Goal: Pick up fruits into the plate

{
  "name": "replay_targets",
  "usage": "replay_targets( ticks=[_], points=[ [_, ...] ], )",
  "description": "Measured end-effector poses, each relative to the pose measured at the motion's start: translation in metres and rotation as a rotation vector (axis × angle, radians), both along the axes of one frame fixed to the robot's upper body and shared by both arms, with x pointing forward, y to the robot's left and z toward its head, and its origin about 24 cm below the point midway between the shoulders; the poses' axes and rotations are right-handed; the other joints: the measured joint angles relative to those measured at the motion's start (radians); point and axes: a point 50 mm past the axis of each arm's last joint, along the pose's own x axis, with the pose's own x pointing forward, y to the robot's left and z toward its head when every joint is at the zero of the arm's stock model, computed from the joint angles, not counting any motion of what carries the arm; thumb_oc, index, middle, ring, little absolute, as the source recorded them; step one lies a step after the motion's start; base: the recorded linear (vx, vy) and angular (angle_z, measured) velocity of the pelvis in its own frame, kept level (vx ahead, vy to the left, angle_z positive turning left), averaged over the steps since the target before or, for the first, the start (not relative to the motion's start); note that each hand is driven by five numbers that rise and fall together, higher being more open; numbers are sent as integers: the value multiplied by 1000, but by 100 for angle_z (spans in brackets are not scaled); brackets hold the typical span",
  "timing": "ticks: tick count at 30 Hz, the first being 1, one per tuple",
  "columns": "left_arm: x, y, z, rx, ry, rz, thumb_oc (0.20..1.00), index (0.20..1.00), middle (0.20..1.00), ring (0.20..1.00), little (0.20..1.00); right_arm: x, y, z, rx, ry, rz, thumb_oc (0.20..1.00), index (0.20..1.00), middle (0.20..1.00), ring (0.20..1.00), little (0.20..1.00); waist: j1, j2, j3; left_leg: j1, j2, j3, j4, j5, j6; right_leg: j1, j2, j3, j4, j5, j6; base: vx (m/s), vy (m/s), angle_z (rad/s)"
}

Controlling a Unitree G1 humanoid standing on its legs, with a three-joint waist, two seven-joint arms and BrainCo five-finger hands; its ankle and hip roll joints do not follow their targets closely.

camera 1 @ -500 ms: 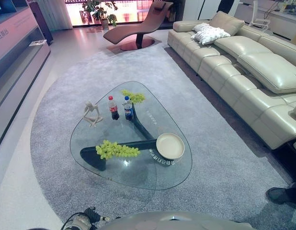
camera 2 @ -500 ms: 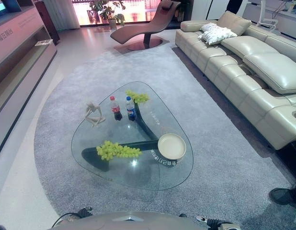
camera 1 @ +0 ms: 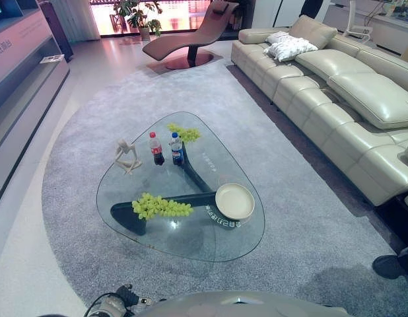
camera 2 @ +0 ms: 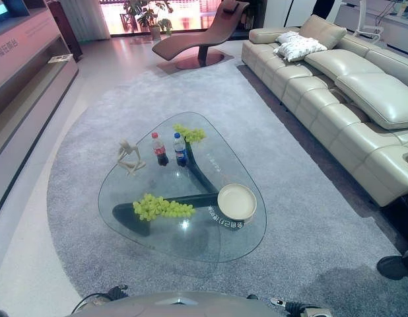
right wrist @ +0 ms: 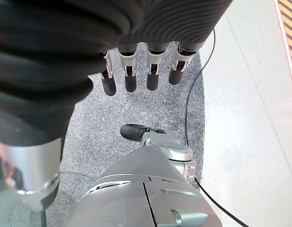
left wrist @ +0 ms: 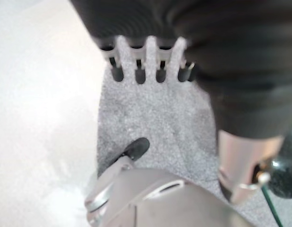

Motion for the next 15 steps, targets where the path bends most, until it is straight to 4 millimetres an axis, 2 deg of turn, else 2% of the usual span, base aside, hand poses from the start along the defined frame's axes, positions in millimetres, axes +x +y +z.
replay_targets(
  ticks=[8,15],
  points=[
    [1,1,1,27,-21,3,1000,1000,1000,1000,1000,0,0,0,0,-2,0,1000,1000,1000,1000,1000,0,0,0,-2,0,1,0,0,0,-3,0,1,0,0,0,0,0,0],
    [17,2,6,16,-182,99,1000,1000,1000,1000,1000,1,0,0,9,4,-3,1000,1000,1000,1000,1000,-2,6,8,-11,0,3,0,-1,-1,-9,0,1,0,0,0,0,0,0]
  ],
)
